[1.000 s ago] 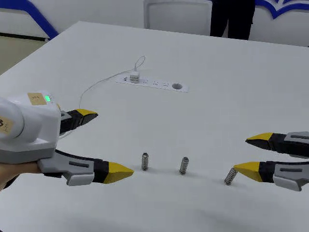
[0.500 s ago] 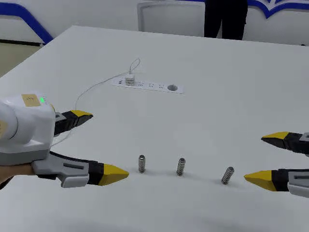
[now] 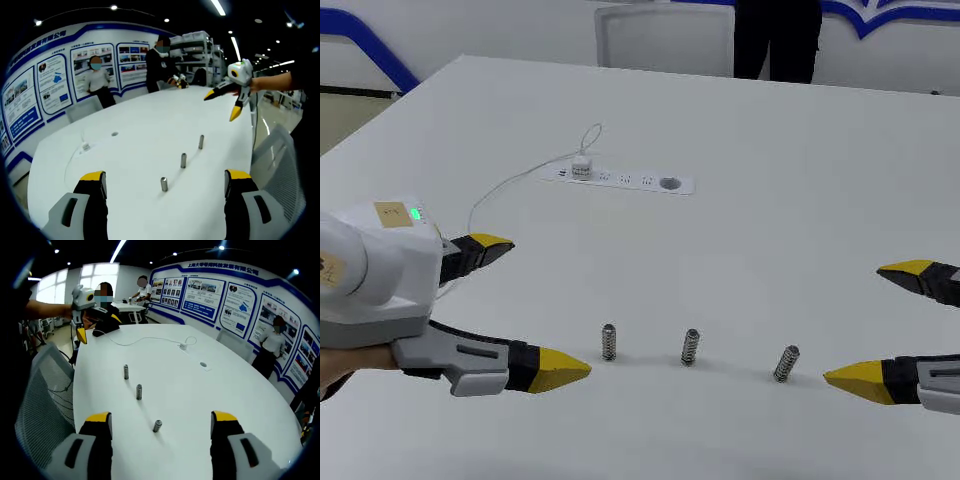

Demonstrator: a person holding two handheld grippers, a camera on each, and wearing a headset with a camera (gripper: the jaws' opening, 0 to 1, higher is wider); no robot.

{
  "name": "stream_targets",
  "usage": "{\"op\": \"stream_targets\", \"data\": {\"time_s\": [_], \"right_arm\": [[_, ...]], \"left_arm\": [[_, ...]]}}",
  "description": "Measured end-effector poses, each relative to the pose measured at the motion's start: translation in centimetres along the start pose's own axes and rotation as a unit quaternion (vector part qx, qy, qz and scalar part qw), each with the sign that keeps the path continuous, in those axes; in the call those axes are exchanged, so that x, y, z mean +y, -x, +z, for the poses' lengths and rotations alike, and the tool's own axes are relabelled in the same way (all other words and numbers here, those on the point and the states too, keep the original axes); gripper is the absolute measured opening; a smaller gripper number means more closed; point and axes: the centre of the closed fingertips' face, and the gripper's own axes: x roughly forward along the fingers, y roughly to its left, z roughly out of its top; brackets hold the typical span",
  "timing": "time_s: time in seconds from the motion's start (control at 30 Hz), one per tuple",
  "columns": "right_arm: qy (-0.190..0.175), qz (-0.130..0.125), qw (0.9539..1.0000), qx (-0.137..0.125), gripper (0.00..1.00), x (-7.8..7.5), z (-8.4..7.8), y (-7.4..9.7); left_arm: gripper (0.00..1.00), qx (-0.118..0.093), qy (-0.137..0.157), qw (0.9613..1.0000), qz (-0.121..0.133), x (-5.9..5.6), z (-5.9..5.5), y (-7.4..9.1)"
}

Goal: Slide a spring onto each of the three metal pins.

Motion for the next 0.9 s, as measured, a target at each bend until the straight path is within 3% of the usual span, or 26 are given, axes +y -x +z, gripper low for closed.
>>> {"op": "stream_targets", "data": {"time_s": [0.3, 0.9], "right_arm": [[-0.014, -0.003, 0.9998, -0.011, 0.82, 0.1, 0.2, 0.2], [-0.013, 0.002, 0.9999, -0.007, 0.85, 0.5, 0.1, -0.5]], "left_arm": [[1.0, 0.001, 0.001, 1.0, -0.009, -0.1, -0.1, -0.2], [1.0, 0.002, 0.007, 0.9998, -0.017, 0.0, -0.4, -1.1]]}}
